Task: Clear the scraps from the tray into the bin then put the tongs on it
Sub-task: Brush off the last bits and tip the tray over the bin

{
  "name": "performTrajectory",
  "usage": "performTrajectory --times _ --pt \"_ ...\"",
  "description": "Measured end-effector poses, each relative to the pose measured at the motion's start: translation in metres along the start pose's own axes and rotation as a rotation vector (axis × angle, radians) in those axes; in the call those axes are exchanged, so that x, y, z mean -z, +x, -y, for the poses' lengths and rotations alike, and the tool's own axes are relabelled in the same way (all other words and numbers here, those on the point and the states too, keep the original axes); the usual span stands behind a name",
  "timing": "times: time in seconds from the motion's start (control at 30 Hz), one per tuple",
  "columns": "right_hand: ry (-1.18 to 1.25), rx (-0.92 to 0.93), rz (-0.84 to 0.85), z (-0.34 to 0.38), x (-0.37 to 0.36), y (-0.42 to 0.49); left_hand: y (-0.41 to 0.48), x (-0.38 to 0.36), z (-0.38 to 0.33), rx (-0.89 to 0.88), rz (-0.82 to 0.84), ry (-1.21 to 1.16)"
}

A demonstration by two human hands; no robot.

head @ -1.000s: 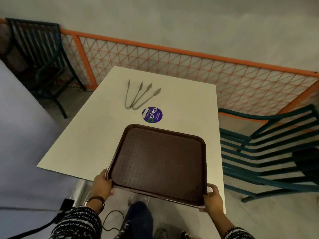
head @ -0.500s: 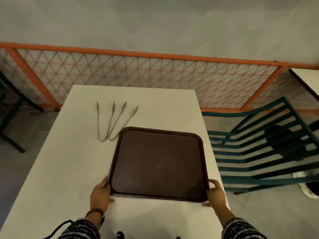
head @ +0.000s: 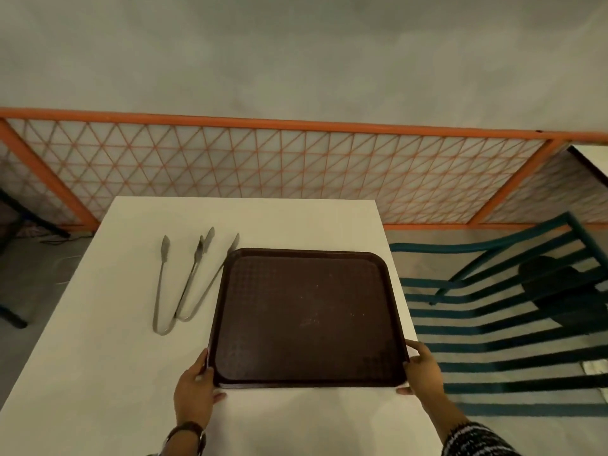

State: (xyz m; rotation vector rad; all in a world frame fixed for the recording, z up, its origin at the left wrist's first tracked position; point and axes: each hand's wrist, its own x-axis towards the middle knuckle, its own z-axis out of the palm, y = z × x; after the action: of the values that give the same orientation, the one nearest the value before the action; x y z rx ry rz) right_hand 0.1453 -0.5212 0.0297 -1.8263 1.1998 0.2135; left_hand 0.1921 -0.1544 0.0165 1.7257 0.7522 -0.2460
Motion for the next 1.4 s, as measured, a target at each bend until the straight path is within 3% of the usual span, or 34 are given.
performTrajectory --times 0.17,0.43,1.0,1.27,1.4 --pt "0.064 0.056 0.091 0.036 0.004 0.030 0.021 -0.026 -0.017 -0.039 -0.045 -0.082" --pt "0.013 0.058 0.017 0.079 -0.007 0.068 0.055 -0.050 -0.040 -0.025 -0.072 -0.142" --pt "-0.030 0.075 0.067 0.090 -0.012 0.081 0.072 -0.057 -0.058 -0.017 -0.038 -0.090" --pt "-0.505 0.323 -0.210 0.091 -0.024 0.059 0.076 -0.027 -0.056 -0.133 -0.122 0.079" --pt "-0.624 0.530 -0.099 0.111 -0.063 0.032 0.078 0.002 -0.058 -0.230 -0.151 0.118"
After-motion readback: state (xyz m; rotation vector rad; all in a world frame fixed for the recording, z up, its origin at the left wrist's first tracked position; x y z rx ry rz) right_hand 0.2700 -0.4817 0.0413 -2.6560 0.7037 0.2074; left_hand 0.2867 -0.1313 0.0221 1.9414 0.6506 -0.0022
